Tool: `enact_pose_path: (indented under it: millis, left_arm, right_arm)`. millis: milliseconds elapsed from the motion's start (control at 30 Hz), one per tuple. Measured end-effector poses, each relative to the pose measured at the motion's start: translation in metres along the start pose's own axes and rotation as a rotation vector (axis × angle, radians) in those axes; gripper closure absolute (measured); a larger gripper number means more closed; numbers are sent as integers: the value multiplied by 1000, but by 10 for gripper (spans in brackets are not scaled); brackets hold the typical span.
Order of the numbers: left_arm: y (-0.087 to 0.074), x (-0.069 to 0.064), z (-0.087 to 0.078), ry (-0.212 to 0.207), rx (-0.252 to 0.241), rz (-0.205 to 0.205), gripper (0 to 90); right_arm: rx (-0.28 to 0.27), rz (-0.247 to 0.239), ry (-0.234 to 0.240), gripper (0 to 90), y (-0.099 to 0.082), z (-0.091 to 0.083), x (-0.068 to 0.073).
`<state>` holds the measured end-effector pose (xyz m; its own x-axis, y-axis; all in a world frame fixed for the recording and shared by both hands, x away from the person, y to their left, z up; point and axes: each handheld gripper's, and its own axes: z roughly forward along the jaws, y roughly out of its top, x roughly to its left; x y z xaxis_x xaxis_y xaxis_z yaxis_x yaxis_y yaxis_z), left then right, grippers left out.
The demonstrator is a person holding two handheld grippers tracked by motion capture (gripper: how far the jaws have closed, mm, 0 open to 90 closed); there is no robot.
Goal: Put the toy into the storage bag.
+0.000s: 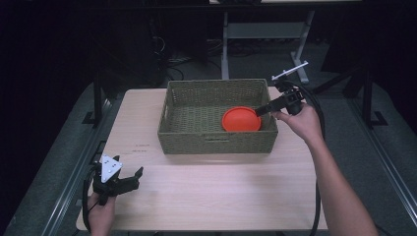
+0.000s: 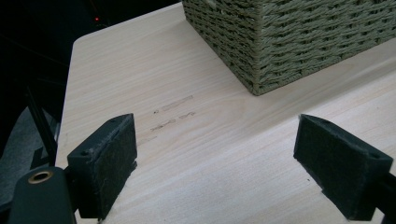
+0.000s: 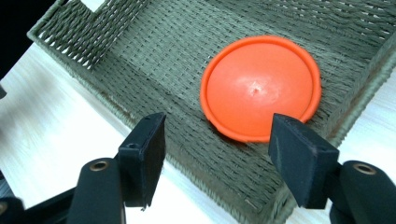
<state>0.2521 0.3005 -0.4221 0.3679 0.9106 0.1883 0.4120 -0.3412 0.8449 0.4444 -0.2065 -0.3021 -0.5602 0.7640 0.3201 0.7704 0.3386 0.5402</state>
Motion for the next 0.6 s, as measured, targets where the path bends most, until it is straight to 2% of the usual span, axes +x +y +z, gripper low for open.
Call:
enact_pose_path:
  millis: [600]
  left_arm:
    - [-1,0,0,4,6,-1,128]
  right_arm:
    - [-23,-18,3,352,-27,-22,2]
